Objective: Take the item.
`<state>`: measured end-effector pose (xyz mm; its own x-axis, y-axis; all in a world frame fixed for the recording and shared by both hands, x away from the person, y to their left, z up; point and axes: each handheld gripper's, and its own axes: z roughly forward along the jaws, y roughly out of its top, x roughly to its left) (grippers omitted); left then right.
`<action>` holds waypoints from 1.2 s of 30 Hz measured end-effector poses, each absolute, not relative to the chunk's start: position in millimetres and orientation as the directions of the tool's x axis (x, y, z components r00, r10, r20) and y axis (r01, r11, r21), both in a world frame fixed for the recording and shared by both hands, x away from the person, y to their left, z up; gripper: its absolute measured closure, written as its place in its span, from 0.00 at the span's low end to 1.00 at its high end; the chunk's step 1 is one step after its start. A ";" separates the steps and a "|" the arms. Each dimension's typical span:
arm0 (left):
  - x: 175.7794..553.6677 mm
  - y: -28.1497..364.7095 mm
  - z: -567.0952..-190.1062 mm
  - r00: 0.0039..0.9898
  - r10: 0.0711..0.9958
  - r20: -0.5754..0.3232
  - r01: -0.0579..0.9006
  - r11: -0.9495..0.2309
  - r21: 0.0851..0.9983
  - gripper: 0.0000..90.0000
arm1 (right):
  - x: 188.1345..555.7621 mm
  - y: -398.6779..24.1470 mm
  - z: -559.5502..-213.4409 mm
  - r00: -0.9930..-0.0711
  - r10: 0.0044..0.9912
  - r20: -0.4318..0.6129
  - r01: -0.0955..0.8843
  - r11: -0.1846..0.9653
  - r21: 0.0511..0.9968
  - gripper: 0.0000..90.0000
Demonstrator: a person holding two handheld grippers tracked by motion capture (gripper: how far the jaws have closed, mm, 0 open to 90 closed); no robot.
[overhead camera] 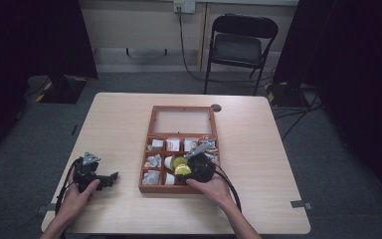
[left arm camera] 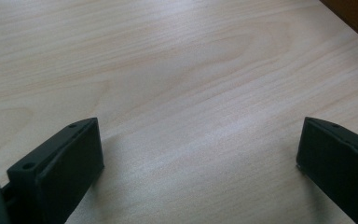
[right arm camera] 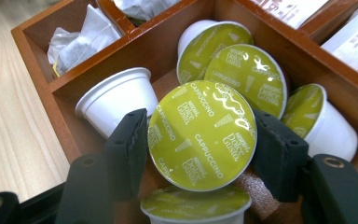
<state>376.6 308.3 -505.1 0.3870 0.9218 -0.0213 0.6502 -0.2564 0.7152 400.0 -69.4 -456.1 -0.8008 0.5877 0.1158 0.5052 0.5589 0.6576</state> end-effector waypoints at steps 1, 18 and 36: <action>376.6 308.3 -505.0 0.387 0.922 -0.021 0.650 -0.257 0.715 0.00 | 399.9 -70.0 -455.3 -0.800 0.589 0.115 0.504 0.556 0.661 0.45; 376.6 308.4 -505.0 0.388 0.922 -0.021 0.650 -0.258 0.715 0.00 | 398.2 -82.5 -441.3 -0.791 0.600 0.122 0.486 0.495 0.720 0.45; 376.6 308.3 -505.0 0.387 0.922 -0.021 0.650 -0.257 0.715 0.00 | 398.1 -100.6 -423.7 -0.774 0.620 0.132 0.476 0.432 0.766 0.45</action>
